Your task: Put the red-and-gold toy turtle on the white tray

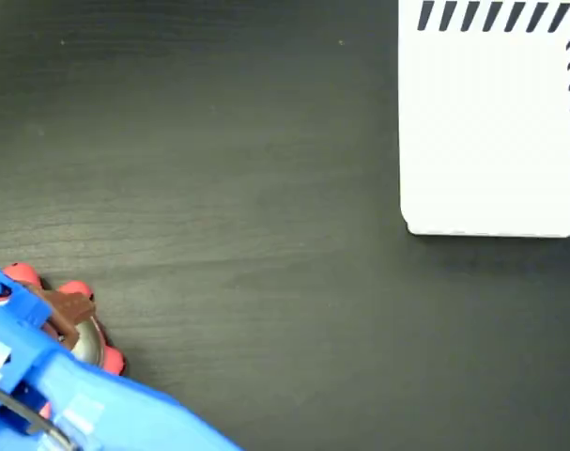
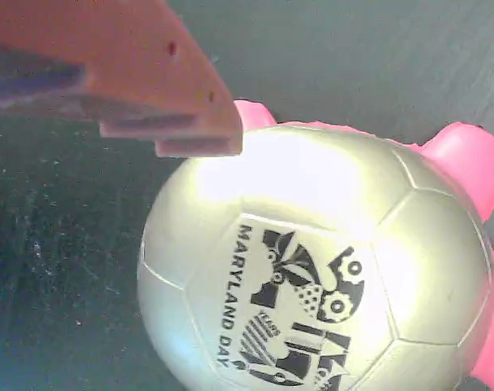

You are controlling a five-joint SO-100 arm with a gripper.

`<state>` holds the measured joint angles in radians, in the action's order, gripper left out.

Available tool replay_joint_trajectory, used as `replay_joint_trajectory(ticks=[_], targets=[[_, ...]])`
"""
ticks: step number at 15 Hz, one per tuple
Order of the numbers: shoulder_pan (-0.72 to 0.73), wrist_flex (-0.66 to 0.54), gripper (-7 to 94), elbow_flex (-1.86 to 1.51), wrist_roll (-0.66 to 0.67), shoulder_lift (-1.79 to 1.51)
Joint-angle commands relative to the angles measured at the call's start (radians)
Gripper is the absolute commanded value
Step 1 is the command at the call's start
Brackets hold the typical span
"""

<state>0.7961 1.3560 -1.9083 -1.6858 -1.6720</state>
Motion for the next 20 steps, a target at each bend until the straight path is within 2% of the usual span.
replay_joint_trajectory(ticks=[1, 9, 20], targets=[[0.014, -0.023, 50, -0.020, -0.025, -0.029], [0.003, -0.147, 50, -0.084, -0.026, 0.017], [-0.067, -0.230, 50, -0.161, 0.009, 0.051]])
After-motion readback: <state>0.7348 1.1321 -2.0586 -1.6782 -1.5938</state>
